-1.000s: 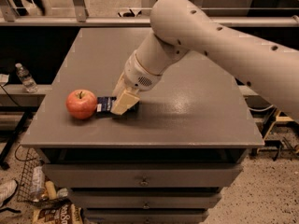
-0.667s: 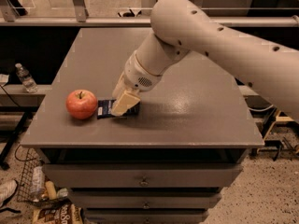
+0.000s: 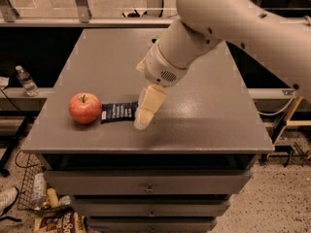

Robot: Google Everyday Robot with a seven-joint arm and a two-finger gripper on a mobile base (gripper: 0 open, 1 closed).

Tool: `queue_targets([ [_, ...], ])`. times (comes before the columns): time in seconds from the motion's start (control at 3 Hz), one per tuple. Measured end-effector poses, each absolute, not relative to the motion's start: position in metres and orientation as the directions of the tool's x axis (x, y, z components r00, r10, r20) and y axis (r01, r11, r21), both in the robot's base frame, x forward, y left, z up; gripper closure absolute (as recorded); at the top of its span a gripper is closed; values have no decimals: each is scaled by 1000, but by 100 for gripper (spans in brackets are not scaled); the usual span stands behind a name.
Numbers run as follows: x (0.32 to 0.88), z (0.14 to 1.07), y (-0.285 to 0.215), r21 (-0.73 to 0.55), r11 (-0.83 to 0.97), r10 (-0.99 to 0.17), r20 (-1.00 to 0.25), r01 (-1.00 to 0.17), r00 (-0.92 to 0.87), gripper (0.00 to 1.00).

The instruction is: Move rxbar blueberry near apple

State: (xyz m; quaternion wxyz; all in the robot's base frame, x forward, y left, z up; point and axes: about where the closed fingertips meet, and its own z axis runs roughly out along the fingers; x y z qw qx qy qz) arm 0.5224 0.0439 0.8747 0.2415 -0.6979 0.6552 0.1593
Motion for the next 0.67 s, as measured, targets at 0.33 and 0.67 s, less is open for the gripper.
queue_targets([
  [0.33, 519, 910, -14, -157, 49, -855, -517, -986, 40, 0],
  [0.67, 517, 929, -76, -161, 141, -847, -530, -977, -35, 0],
])
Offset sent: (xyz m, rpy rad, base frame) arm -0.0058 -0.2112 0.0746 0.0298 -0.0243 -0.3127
